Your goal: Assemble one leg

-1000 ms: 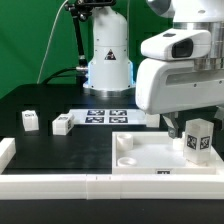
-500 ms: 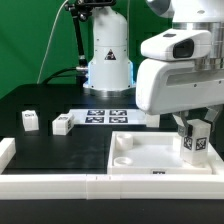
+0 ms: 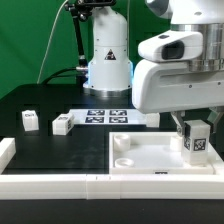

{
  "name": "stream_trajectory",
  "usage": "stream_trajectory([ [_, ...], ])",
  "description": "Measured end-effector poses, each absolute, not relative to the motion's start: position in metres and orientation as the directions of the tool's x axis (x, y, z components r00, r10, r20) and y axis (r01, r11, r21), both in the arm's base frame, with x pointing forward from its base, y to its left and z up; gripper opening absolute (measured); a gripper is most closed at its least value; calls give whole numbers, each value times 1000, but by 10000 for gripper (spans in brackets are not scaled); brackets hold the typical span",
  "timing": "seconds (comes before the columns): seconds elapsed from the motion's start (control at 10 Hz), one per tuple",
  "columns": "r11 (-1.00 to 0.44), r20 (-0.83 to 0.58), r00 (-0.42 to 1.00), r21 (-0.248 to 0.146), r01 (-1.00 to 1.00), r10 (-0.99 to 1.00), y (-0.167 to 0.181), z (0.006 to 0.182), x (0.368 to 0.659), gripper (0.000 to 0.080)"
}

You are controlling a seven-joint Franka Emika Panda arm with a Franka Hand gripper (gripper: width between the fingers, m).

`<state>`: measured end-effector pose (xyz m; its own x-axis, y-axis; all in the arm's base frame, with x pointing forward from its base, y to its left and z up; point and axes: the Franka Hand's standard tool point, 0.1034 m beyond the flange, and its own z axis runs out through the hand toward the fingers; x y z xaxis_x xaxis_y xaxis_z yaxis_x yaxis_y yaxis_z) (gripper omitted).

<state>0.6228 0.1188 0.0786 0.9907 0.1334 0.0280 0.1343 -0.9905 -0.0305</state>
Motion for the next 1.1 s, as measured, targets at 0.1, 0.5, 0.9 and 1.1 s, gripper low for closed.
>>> stream_trajectory([
  [0.1, -998, 20, 999, -48, -32, -33, 119, 78, 623, 291],
  [0.5, -823, -18, 825, -65, -565, -565, 119, 78, 623, 292],
  [0.9, -564, -48, 567, -56, -824, -823, 120, 77, 622, 292],
  [1.1, -507, -56, 510, -55, -860, -858, 120, 77, 622, 292],
])
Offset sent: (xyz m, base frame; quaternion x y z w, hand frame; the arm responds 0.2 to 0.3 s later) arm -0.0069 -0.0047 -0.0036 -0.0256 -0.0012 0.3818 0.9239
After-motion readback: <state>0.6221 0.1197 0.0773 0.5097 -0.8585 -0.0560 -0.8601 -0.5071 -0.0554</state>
